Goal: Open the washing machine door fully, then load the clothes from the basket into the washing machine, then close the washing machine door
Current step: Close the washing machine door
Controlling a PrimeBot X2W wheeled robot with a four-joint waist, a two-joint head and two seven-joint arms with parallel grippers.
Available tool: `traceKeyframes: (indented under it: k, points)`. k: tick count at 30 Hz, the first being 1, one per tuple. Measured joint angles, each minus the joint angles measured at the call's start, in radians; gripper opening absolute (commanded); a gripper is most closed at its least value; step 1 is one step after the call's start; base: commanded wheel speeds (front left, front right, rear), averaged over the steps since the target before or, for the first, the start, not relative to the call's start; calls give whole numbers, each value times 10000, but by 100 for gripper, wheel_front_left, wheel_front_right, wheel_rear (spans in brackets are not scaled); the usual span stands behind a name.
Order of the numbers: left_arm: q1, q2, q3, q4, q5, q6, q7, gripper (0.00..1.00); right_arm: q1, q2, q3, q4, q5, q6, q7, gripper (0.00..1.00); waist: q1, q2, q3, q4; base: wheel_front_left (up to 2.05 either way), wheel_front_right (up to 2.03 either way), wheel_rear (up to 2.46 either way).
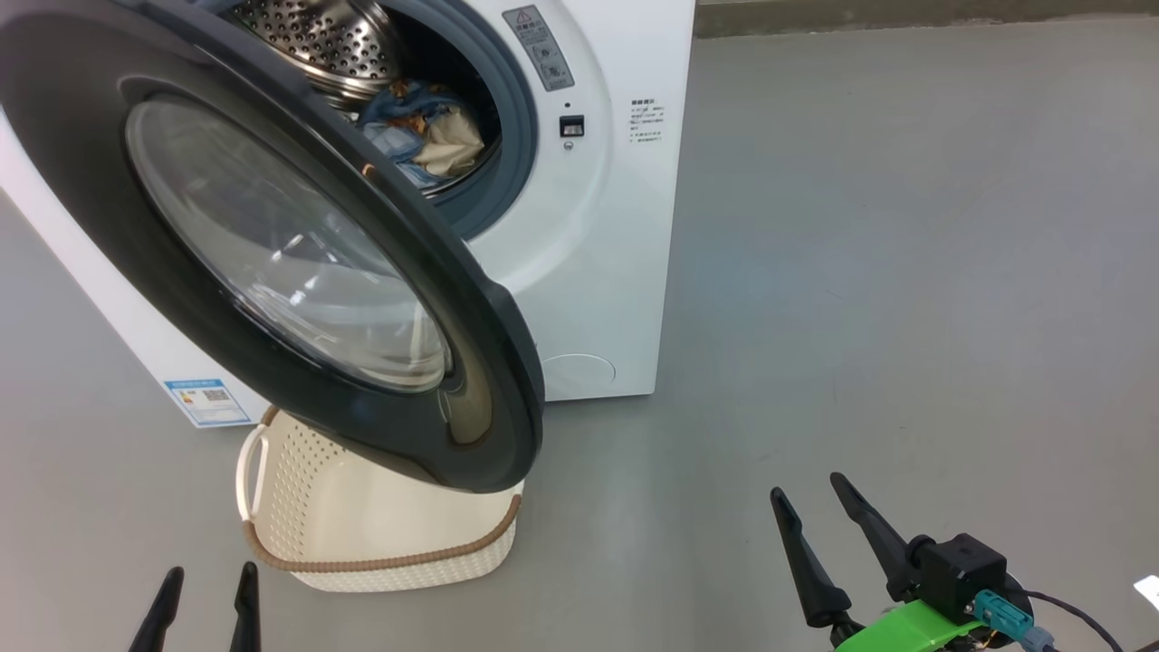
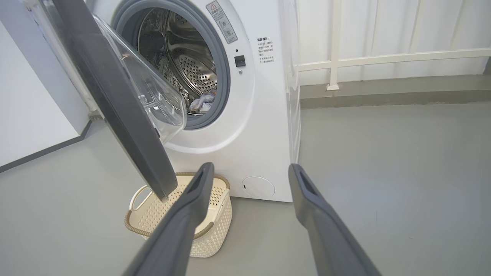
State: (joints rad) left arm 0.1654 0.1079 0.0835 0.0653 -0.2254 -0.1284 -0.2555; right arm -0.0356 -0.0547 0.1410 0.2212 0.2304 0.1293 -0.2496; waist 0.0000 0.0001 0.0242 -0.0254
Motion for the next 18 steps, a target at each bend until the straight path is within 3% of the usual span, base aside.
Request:
traceKeyframes:
  k: [6,10,11,13,15,18]
  points:
    - [0,0,6,19,-2,-8,0,100,18,0,-4,0,0,0,2,96,0,0,-17,42,0,0,0]
    - [0,-4,19,17,-4,-8,0,100,18,0,-6,2,-13,0,8,65,1,0,-16,37,0,0,0]
    - [0,-6,23,17,-4,-8,0,100,19,0,-6,0,-13,0,8,65,0,0,-14,34,0,0,0]
    - [0,-6,23,17,-4,-8,0,100,19,0,-8,2,-13,0,10,43,0,0,-13,29,0,0,0]
    - [-1,-6,21,19,-6,-8,0,100,19,0,-13,2,-13,0,10,0,0,0,-5,26,0,0,0]
    - [-2,-8,8,21,-8,-8,0,100,36,4,-153,-8,-10,0,10,0,0,0,16,33,0,0,0]
